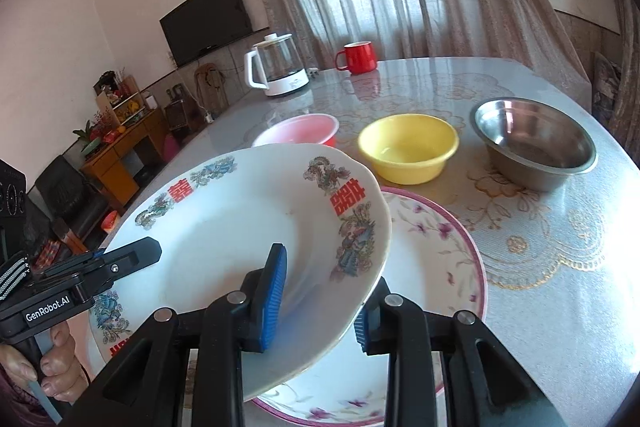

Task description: Organize plates and bowls

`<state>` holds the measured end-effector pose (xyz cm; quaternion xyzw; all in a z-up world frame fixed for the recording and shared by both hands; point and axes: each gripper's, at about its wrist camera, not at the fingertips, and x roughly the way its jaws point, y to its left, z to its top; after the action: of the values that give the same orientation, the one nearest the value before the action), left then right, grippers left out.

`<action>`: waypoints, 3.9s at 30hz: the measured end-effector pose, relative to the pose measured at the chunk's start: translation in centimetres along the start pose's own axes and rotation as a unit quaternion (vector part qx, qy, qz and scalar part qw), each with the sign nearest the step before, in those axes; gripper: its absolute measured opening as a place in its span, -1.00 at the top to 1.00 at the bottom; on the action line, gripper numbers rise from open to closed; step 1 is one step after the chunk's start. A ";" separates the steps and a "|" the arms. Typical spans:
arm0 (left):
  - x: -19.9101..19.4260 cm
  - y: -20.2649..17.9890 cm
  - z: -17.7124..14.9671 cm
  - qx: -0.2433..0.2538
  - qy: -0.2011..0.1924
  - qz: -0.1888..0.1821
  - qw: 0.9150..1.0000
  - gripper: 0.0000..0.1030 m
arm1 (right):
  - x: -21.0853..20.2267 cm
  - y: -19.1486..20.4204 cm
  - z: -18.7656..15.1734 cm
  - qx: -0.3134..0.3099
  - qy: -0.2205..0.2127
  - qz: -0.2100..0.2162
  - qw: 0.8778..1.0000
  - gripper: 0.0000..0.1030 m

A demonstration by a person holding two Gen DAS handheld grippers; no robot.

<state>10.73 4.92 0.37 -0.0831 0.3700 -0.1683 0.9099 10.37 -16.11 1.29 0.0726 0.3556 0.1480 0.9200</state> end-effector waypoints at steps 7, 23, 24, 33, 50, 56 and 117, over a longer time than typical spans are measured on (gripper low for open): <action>2.9 -2.2 -0.8 0.012 0.030 -0.007 0.999 0.41 | -0.2 -3.6 -1.2 0.029 0.011 -0.038 0.999 0.44; 5.3 -2.8 -1.6 0.025 0.062 0.019 0.998 0.34 | 0.9 -4.8 -2.2 0.019 0.028 -0.091 0.995 0.41; 5.3 -2.9 -1.6 0.027 0.062 0.023 0.997 0.34 | 0.9 -4.8 -2.2 0.016 0.027 -0.093 0.995 0.40; 4.1 -2.8 -1.6 0.027 0.056 0.026 0.998 0.33 | -0.2 -4.6 -2.3 0.002 0.033 -0.088 0.996 0.28; 4.1 -1.6 -1.3 0.016 0.064 0.046 0.997 0.28 | -0.9 -6.8 -2.0 0.030 0.033 -0.127 0.991 0.22; 5.7 -1.0 -0.4 0.002 0.080 0.036 0.996 0.22 | 0.6 -8.6 -1.2 0.084 0.039 -0.097 0.991 0.22; 4.6 -2.9 -1.2 0.029 0.058 0.056 0.996 -0.01 | 1.0 -4.9 -2.0 0.039 0.037 -0.143 0.988 0.13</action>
<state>12.24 0.53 -2.66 -0.0260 0.4212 -0.1322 0.8969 10.84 -20.40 -1.99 0.0513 0.4018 0.0040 0.9143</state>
